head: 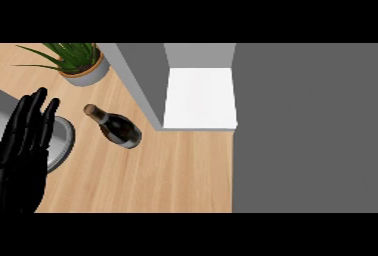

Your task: Pick up the wine, place it into the cabinet and close the cabinet

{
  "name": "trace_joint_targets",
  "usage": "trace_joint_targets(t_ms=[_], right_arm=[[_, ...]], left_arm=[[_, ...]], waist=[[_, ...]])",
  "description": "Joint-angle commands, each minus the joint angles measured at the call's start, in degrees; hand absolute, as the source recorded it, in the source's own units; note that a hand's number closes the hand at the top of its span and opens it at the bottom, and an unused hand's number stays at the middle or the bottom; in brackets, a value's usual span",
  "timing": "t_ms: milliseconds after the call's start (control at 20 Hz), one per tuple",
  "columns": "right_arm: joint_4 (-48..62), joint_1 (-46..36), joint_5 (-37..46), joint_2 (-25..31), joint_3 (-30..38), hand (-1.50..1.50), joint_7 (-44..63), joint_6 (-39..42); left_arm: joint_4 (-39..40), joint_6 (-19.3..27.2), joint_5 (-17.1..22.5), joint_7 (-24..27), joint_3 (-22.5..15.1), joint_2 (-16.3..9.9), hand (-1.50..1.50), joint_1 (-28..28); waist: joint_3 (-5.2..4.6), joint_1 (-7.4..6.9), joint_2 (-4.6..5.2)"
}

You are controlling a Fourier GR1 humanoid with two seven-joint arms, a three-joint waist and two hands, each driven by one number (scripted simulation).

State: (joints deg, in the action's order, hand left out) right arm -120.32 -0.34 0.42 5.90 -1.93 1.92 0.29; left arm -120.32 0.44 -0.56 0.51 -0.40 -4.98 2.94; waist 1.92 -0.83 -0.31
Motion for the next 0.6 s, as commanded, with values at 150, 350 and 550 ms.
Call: trace_joint_targets(t_ms=[150, 350, 550], right_arm=[[-2.6, 3.2, -0.1, -0.8, -1.6, -1.50, -0.3, 0.4], [-3.4, 4.2, -5.9, 0.5, -7.0, -1.50, 2.0, 7.3], [-6.7, 6.9, -10.6, 2.2, -4.8, -1.50, 4.7, 9.0]], left_arm=[[2.9, -17.1, 13.6, 8.0, -1.4, -6.7, -1.50, -4.7], [6.2, -27.7, 26.9, 3.4, -9.5, -6.2, -1.50, -3.2], [6.2, -34.3, 40.0, -0.6, -6.4, -11.7, -1.50, -2.6]], waist=[[-2.14, 2.47, 0.33], [-2.15, 3.32, 0.72], [-1.93, 1.56, 0.32]])
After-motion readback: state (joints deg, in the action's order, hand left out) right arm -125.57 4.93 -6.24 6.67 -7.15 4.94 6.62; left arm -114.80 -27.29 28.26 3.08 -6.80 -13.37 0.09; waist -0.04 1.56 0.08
